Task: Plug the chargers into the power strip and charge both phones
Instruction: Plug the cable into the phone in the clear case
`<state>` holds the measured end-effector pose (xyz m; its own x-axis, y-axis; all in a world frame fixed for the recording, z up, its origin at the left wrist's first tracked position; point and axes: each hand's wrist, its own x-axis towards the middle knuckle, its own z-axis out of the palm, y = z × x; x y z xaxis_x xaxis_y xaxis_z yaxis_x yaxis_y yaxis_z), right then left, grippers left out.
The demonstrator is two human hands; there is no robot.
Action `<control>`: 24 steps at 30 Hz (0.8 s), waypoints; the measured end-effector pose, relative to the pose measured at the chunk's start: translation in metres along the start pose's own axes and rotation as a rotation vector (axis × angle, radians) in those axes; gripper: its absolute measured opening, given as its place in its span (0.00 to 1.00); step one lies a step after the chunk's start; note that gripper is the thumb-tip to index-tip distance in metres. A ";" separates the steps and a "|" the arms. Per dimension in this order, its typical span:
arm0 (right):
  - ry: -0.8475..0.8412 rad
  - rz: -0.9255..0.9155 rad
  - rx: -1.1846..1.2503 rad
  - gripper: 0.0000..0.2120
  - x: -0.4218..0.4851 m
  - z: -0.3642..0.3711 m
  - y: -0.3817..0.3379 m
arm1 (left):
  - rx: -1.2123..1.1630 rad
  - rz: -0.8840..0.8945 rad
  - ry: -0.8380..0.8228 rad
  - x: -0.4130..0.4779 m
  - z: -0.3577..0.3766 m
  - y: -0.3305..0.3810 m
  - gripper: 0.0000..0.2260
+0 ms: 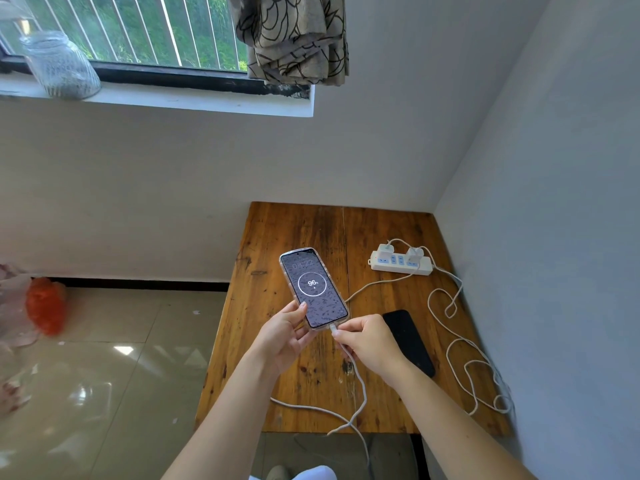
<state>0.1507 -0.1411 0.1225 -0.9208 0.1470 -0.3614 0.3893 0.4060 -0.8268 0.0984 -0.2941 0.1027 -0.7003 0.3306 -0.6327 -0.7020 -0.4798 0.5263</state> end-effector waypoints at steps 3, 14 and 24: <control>-0.004 0.003 0.003 0.06 0.001 0.000 0.000 | 0.009 -0.001 0.001 0.002 0.000 0.000 0.17; -0.068 0.107 0.000 0.15 0.030 -0.005 0.003 | 0.104 -0.061 0.109 0.041 0.007 0.015 0.16; -0.114 0.201 -0.528 0.05 0.086 -0.019 0.019 | 0.375 -0.036 0.211 0.108 -0.018 0.049 0.15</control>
<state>0.0784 -0.1034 0.0843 -0.8101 0.1812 -0.5576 0.4638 0.7799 -0.4203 -0.0095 -0.2967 0.0494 -0.6596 0.1493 -0.7367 -0.7516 -0.1296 0.6467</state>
